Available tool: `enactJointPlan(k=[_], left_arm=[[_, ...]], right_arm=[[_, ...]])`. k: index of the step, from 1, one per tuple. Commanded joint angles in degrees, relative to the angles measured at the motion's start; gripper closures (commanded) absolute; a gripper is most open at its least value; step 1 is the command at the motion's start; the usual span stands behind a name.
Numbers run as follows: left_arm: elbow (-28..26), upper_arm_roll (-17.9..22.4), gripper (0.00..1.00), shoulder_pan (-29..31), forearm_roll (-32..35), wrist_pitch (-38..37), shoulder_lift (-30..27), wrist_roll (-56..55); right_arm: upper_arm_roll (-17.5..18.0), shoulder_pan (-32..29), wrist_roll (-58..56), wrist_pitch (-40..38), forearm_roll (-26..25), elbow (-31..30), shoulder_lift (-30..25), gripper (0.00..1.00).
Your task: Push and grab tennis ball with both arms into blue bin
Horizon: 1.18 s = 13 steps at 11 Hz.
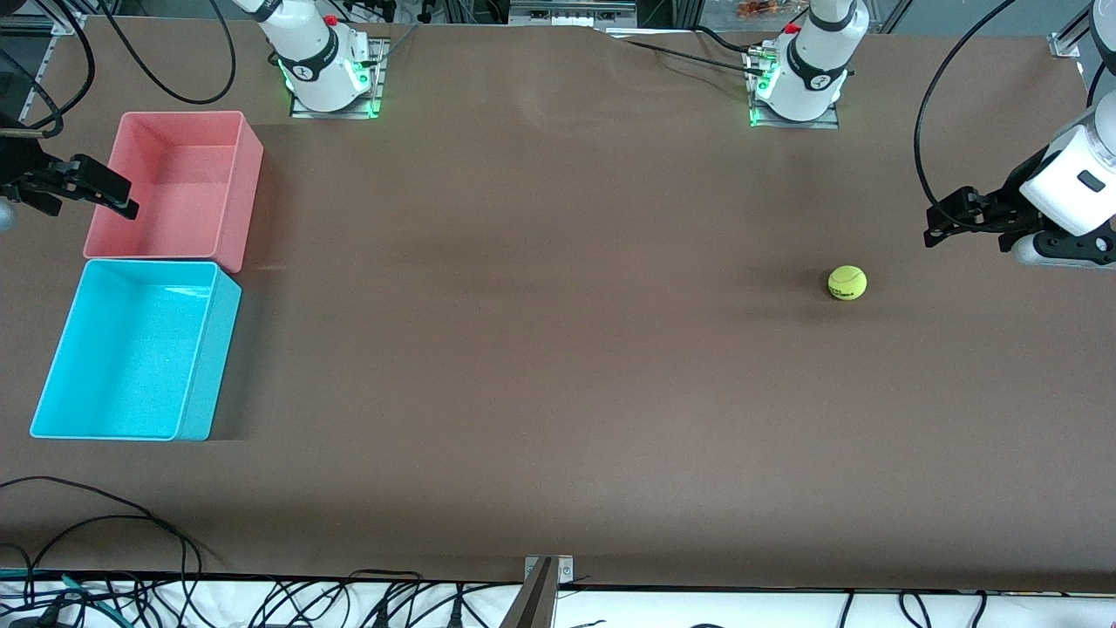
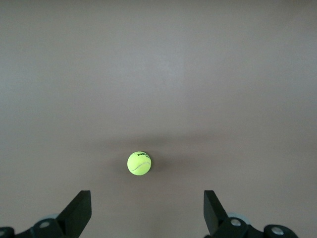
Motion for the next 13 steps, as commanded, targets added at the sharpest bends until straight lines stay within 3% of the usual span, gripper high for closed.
enactJointPlan(k=[1,13], left_arm=[[1.98,-0.1,0.0,0.25,-0.5,-1.53,0.9,0.76],[2.24,-0.1,0.0,1.13,-0.5,-1.44,1.25,0.93]], right_arm=[[-0.18,-0.12,-0.04,-0.01,-0.71,0.22,-0.39,0.0],[-0.18,-0.12,-0.04,-0.18,-0.62,0.22,-0.48,0.0]])
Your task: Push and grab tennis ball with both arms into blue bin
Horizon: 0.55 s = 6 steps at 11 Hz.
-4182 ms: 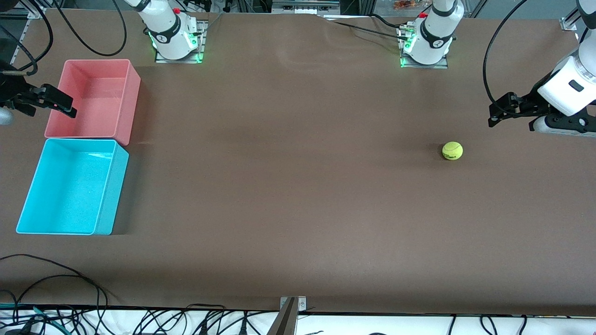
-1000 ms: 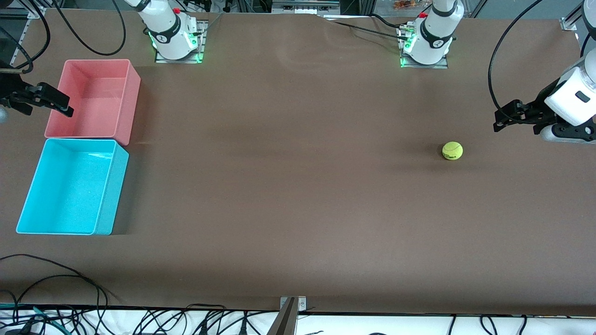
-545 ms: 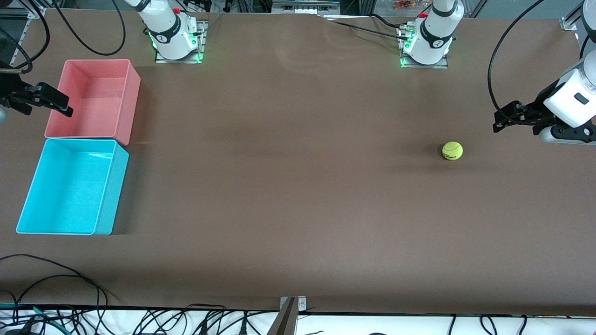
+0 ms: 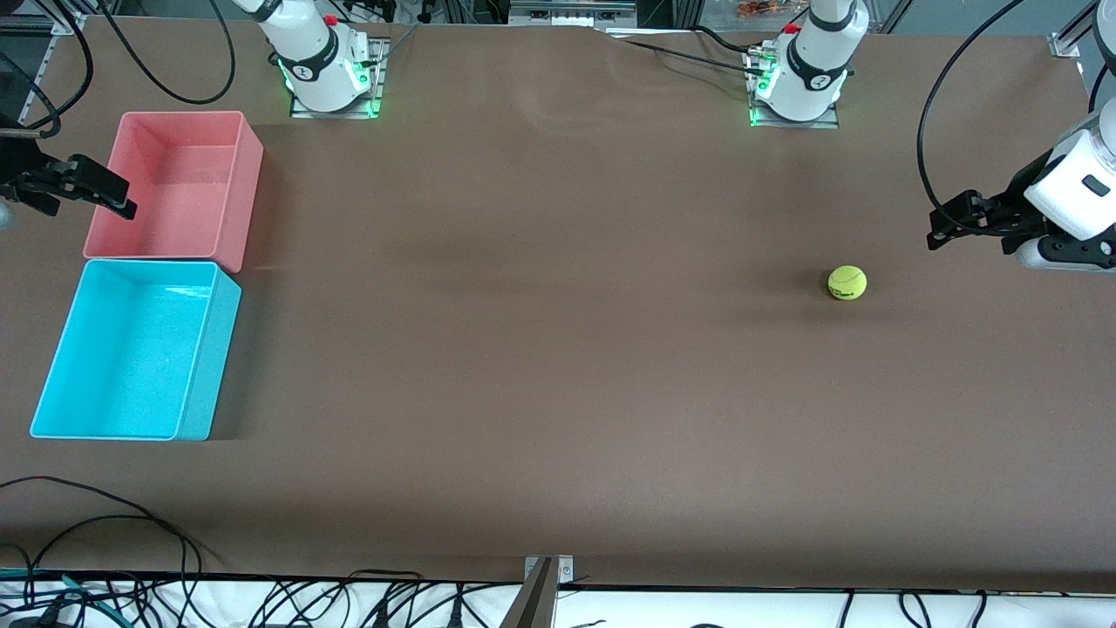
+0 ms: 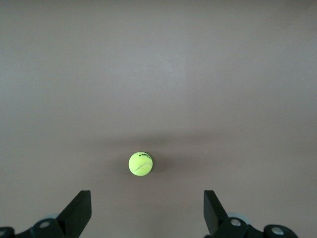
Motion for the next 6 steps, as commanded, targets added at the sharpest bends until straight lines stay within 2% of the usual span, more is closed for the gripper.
enactJointPlan(k=[1,6], left_arm=[[1.87,-0.09,0.0,0.62,-0.5,-1.49,0.74,0.85],[2.93,-0.09,0.0,1.41,-0.94,-1.41,1.52,-1.53]], right_arm=[[0.07,-0.06,-0.04,-0.18,-0.61,0.22,-0.48,0.0],[0.07,-0.06,-0.04,-0.27,-0.7,0.13,-0.48,0.0]])
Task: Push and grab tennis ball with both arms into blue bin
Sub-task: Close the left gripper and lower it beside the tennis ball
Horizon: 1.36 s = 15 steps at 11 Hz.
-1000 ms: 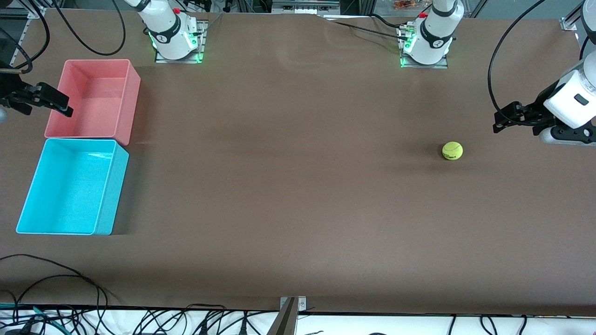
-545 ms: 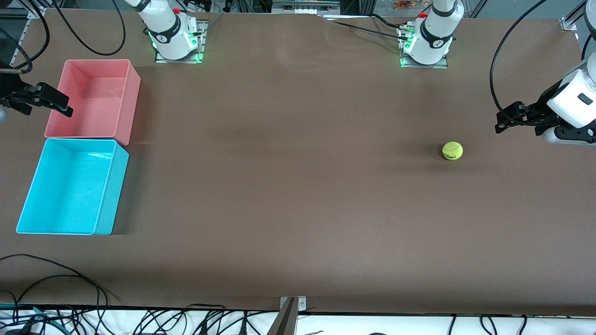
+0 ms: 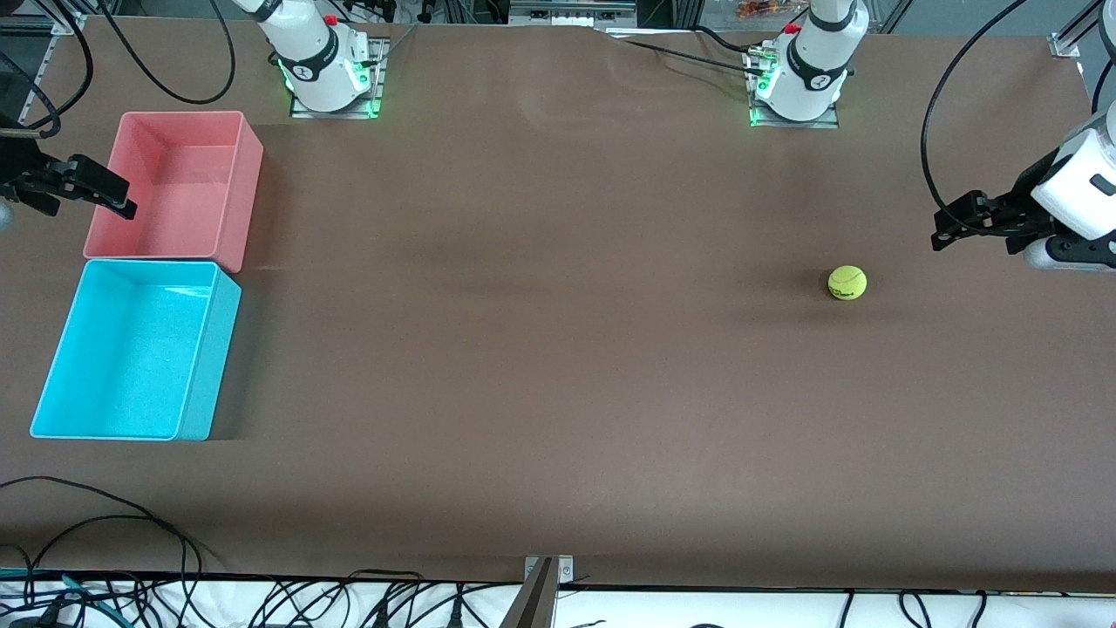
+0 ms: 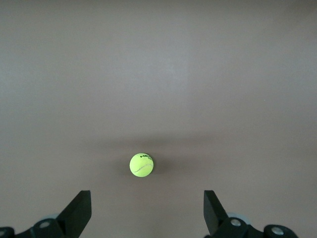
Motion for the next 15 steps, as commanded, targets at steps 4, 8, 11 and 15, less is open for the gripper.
enactJointPlan(k=[4,8,11,15], left_arm=[[3.33,0.43,0.18,4.91,-0.5,-1.23,4.29,-1.0],[5.71,0.26,1.0,7.04,-1.03,-1.23,5.53,-16.38],[5.36,0.35,1.0,7.12,0.19,-1.58,7.01,-22.69],[4.84,0.44,1.0,14.75,-6.47,-1.23,10.0,-34.18]], right_arm=[[-0.01,-0.06,-0.04,-0.36,-0.7,0.13,-0.48,0.0],[0.07,-0.06,-0.04,-0.27,-0.7,0.13,-0.48,0.0],[0.07,0.11,-0.04,-0.27,-0.7,0.13,-0.48,0.0],[0.07,-0.06,-0.04,-0.36,-0.7,0.13,-0.48,0.0]])
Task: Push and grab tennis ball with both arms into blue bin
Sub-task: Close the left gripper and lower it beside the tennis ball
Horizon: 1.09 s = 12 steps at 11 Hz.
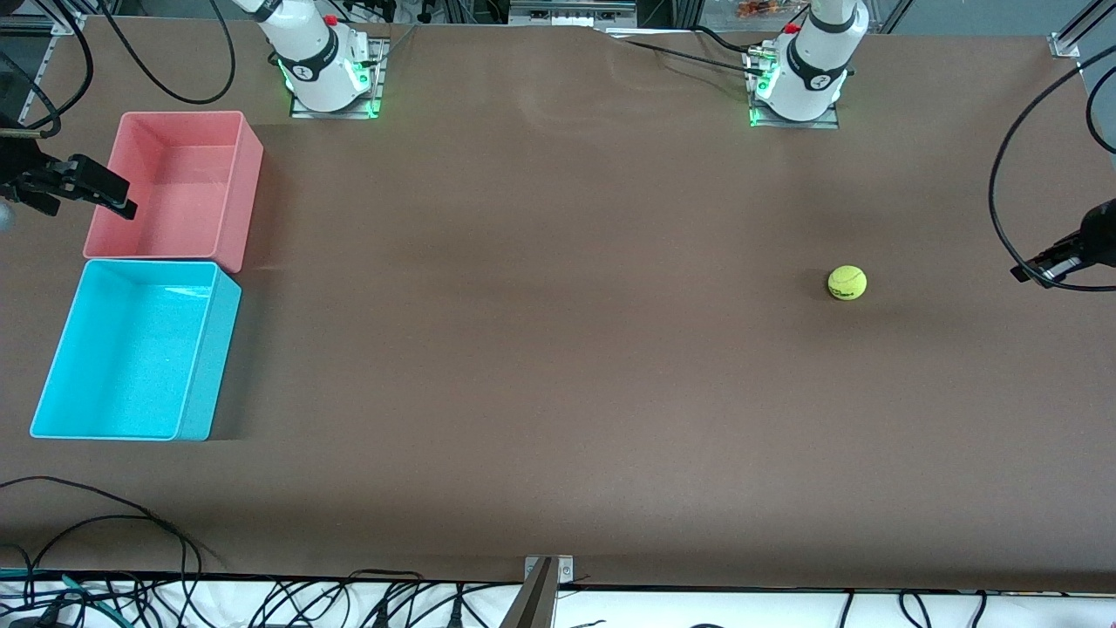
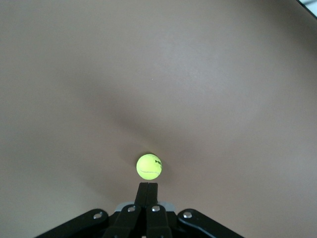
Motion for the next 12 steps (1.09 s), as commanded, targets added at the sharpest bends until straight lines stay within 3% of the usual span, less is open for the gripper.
enactJointPlan(k=[1,5,7,10,12], left_arm=[[0.37,-0.23,1.0,4.99,-4.81,0.03,2.78,-10.79],[-15.16,-0.58,1.0,5.78,-4.2,15.04,-0.12,-17.06],[-20.35,-0.58,1.0,5.87,-4.11,19.97,0.05,-19.36],[-30.98,-0.84,1.0,5.35,-0.25,33.64,1.01,-31.45],[-32.69,-0.76,1.0,6.04,0.55,36.78,3.47,-34.47]], right_arm=[[0.1,0.09,-0.04,-0.27,-0.69,0.22,-0.47,0.0],[0.1,0.09,-0.04,-0.26,-0.69,0.22,-0.47,0.0],[0.01,-0.08,-0.04,-0.26,-0.69,0.22,-0.47,0.0],[0.01,-0.08,-0.04,-0.26,-0.69,0.22,-0.47,0.0],[0.01,0.09,-0.04,-0.26,-0.69,0.22,-0.47,0.0]])
